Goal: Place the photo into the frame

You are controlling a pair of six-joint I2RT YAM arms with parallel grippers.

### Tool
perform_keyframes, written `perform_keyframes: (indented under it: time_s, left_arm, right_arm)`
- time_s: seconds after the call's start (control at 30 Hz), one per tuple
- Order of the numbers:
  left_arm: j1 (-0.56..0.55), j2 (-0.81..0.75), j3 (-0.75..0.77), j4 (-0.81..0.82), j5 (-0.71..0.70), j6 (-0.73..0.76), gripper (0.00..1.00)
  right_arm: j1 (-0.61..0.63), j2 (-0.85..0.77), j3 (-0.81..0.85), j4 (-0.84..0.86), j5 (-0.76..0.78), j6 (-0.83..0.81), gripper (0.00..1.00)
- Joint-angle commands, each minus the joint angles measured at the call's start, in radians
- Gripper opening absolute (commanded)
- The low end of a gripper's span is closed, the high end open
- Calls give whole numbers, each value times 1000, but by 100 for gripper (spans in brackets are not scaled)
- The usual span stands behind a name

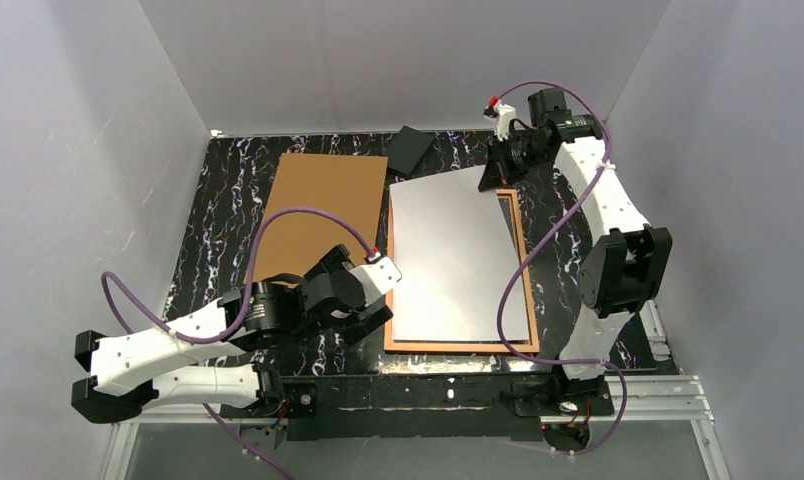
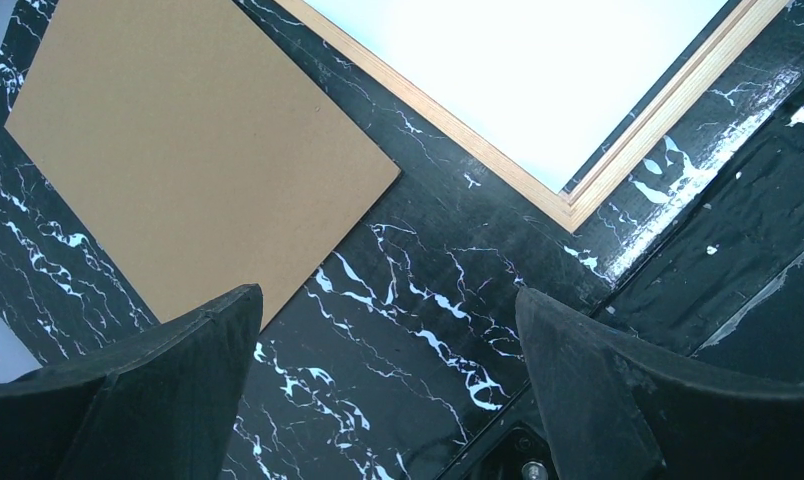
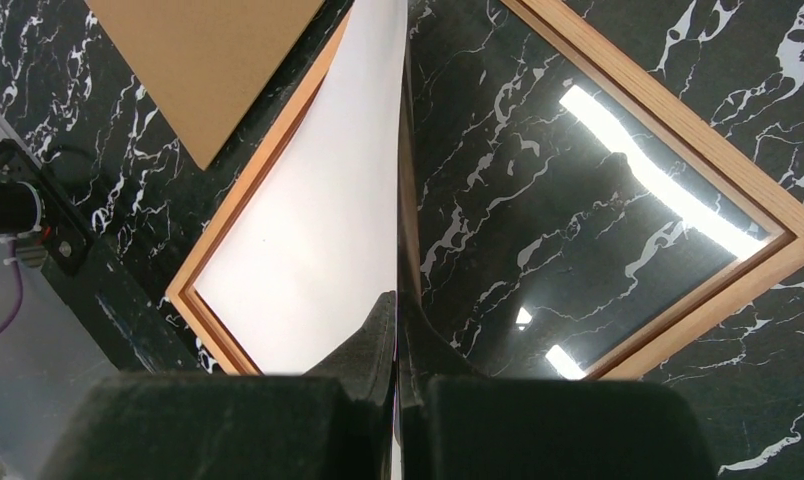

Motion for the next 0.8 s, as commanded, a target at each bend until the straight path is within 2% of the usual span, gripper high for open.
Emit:
perform_keyframes:
  time_s: [0.0,0.13,0.37,0.57,0.7,0.73,0.77]
  left_arm:
    - [-3,4,26,-58,-35,-3,100]
    - [-3,4,33,-62,-36,-1,100]
    - [-3,4,34,-64,-40,-3,100]
    - [-3,4,39,-72,-47,-2,100]
    - [-2,7,44,-81,-54,-8,100]
    - [-3,8,46,-84,-57,-10,100]
    - [-3,9,46,-87,-58,-14,100]
  right_arm:
    - [5,0,-8,40,-45,23,1]
    - [4,-21,-57,69,-28,40,3]
    - [4,-63,-125,112,-6,70,17]
    - [3,-79,-126,119,39,95,37]
    - [3,-127,-134,157,146,140,47]
    - [4,-147,-143,175,180,148,60]
    - [4,-166,-155,195,211,162,68]
